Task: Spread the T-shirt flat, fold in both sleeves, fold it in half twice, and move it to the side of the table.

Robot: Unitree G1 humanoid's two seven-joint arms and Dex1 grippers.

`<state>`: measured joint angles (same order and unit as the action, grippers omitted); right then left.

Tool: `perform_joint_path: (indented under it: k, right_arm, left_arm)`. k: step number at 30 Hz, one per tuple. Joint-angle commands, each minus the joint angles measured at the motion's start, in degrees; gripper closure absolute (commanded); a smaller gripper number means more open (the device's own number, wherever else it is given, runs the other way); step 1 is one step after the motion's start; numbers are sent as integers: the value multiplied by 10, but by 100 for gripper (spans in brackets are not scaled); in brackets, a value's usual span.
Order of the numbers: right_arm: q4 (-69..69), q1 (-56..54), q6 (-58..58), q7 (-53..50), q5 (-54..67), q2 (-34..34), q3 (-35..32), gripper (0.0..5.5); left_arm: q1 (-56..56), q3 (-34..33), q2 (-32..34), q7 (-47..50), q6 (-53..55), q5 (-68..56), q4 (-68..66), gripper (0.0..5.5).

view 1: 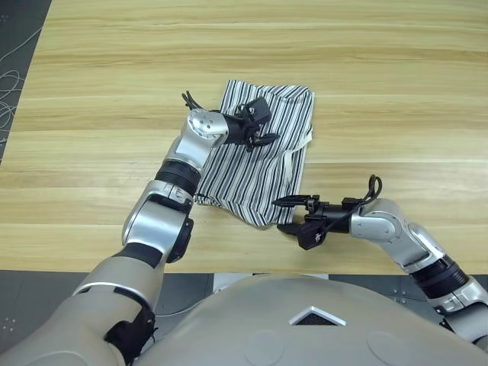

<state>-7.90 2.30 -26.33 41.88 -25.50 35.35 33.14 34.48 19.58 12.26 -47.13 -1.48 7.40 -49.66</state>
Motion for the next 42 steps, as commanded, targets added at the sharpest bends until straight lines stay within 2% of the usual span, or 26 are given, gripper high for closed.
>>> perform_joint_path:
  k: [1, 7, 12, 19, 32, 39, 42]
  right_arm:
    - [29, -7, 2, -8, -47, 6, 10, 225]
    - [63, -32, -32, -47, -86, 0, 22, 225]
    - [88, -59, -79, -46, -74, 15, 23, 225]
    - [147, -72, -90, -83, -103, -44, 60, 225]
    - [293, -122, -80, -186, -165, -76, 83, 225]
    - [279, -112, -96, -161, -132, -73, 88, 372]
    - [270, -107, -96, -153, -124, -73, 86, 419]
  left_arm:
    - [-37, 23, -3, 4, 41, 31, -39, 282]
    - [-35, 24, -6, 3, 40, 30, -40, 282]
    - [-34, 25, -9, 2, 40, 30, -41, 282]
    - [-34, 24, -12, 1, 42, 28, -38, 282]
    - [-35, 25, -9, -7, 46, 27, -28, 282]
    - [-34, 25, -7, -8, 49, 27, -26, 282]
    - [-32, 24, -8, -6, 49, 27, -28, 282]
